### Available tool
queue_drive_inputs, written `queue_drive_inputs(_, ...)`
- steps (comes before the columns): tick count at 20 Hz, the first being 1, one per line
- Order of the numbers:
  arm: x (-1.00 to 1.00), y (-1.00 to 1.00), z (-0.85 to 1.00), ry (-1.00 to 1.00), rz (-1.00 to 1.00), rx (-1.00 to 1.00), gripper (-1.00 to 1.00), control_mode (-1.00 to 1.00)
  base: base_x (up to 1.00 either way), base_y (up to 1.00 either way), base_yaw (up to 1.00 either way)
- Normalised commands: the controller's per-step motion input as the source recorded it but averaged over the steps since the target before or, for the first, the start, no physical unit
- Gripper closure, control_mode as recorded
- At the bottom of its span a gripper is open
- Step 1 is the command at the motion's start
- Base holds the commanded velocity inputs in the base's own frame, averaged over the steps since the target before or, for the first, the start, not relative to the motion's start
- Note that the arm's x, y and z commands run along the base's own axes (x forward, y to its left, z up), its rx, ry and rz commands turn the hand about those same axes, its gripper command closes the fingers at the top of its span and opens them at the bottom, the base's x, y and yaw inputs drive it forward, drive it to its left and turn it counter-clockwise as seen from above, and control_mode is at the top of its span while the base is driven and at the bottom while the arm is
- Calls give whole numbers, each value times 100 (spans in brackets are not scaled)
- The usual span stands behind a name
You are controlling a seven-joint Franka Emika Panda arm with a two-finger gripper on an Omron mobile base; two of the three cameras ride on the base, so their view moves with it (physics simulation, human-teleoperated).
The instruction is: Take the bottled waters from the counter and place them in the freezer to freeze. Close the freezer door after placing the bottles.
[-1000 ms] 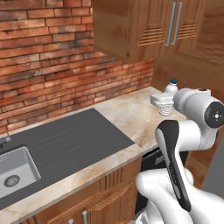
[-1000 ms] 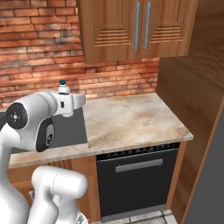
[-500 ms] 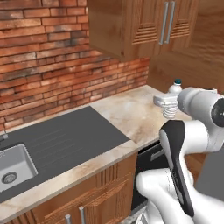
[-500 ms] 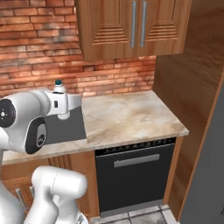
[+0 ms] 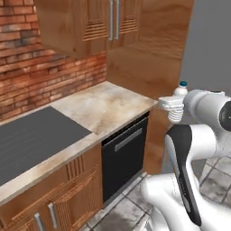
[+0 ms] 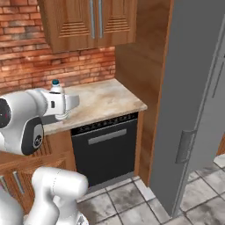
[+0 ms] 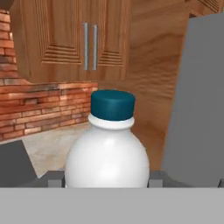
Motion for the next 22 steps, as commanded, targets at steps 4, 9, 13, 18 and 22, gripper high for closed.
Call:
queue_drive_inputs(4, 0, 0, 0, 0, 0, 0, 100, 100, 0, -52, -62)
queue_drive_inputs(9, 0, 0, 0, 0, 0, 0, 100, 100, -7, -43, -62)
queue_drive_inputs(13, 0, 0, 0, 0, 0, 0, 100, 100, -1, -43, -60)
queue_drive_inputs(18, 0, 0, 0, 0, 0, 0, 100, 100, 3, -46, -49)
queue_drive_inputs(22, 0, 0, 0, 0, 0, 0, 100, 100, 34, -56, -28)
